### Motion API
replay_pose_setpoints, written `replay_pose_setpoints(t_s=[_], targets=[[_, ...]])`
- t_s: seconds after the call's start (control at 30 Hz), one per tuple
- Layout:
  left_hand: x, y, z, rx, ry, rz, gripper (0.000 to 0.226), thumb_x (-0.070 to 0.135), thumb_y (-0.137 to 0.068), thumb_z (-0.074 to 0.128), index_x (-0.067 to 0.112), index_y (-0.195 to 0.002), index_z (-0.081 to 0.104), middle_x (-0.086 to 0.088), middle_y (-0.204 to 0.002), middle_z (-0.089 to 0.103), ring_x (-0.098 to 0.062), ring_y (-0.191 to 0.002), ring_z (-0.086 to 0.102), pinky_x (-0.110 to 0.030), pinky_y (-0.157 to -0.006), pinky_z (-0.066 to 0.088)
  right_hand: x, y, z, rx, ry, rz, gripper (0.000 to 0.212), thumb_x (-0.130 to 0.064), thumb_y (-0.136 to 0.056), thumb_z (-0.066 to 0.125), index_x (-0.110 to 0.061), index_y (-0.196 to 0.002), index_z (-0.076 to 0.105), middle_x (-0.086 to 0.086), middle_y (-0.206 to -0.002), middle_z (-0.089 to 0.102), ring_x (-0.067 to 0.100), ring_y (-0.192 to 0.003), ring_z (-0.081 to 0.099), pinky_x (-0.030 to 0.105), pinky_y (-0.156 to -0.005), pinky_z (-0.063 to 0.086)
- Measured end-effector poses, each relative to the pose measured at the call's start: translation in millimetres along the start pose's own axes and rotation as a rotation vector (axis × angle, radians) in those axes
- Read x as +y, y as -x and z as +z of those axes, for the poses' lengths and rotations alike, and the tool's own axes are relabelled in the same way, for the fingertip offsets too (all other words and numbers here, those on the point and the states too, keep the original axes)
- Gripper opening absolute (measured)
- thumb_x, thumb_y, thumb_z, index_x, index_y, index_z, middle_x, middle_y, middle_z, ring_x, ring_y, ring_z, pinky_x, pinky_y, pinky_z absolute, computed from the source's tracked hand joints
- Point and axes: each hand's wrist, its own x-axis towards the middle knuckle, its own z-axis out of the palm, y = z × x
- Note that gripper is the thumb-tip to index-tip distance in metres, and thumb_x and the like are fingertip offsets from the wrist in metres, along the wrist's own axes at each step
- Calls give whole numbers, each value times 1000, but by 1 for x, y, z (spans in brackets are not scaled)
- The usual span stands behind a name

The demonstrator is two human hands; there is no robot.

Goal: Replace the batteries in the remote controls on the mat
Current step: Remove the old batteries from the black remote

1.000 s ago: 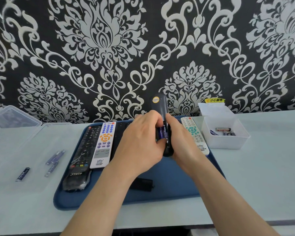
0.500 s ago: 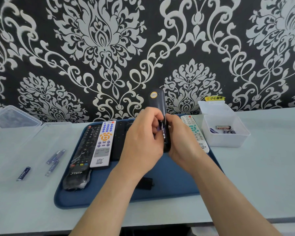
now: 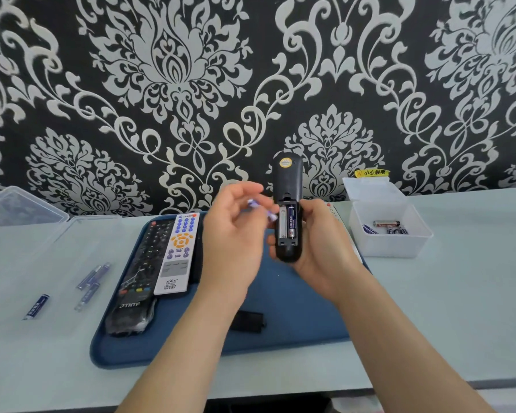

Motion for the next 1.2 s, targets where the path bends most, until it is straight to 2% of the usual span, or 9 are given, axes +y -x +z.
replay_pose_setpoints(t_s=[0.03,0.1,0.23,0.33,0.43,0.6,0.9,1.07,1.2], targets=[[2,-3,-2,3,135,-93,29,-10,-88,41,11,-92,61,0,-69,60,-17,-69,65,-30,-71,54,-1,1,0,-2,14,1,35,-24,-95,37,0,-106,60,20,-89,62,28,-62,57,34,-58,46],[3,-6,-9,-56,81,-150,32,-8,-87,38,9,-88,66,5,-56,48,-10,-53,47,-21,-56,42,-2,1,0,-1,43,2,31,-25,-97,37,-3,-100,59,19,-85,62,27,-58,55,32,-53,46],[-5,0,-12,-211,-650,242,16,13,-81,67,23,-91,73,11,-52,40,-2,-50,39,-12,-51,30,-2,0,1,-15,124,2,33,-31,-97,39,-8,-96,63,18,-88,63,28,-72,57,29,-54,48],[-11,0,-12,-259,-846,391,22,22,-77,73,26,-98,73,9,-61,44,-5,-58,46,-22,-59,40,-2,1,0,-23,182,-24,40,-36,-100,38,-15,-77,62,16,-80,61,24,-67,57,25,-49,47],[-9,-2,-14,-292,-909,440,20,25,-75,72,21,-95,72,4,-66,51,-18,-61,52,-34,-58,45,-2,3,0,-39,282,-65,45,-41,-101,38,-18,-73,65,12,-74,66,23,-69,60,28,-56,47],[-9,-3,-13,-307,-976,500,18,29,-76,64,17,-89,66,3,-68,56,-22,-62,55,-40,-57,48,-1,5,1,-83,349,-70,46,-46,-100,38,-20,-73,66,8,-73,66,19,-67,61,30,-59,47],[-9,-3,-9,-258,-980,590,31,38,-73,53,17,-93,63,4,-72,55,-23,-62,55,-39,-51,47,-2,6,0,-82,426,-127,45,-47,-101,37,-14,-103,68,4,-86,72,20,-89,69,41,-78,57],[-10,-2,-7,-305,-924,578,15,26,-75,58,14,-82,63,2,-68,57,-23,-61,55,-40,-52,47,-4,6,1,-46,422,-101,42,-46,-100,38,-18,-86,67,0,-71,68,17,-75,65,37,-71,54],[-11,-3,-6,-360,-895,598,12,12,-73,63,20,-82,67,7,-59,48,-12,-54,45,-28,-47,39,-3,4,-1,-40,378,-88,42,-41,-98,38,-25,-69,64,-5,-67,64,15,-69,61,31,-62,48]])
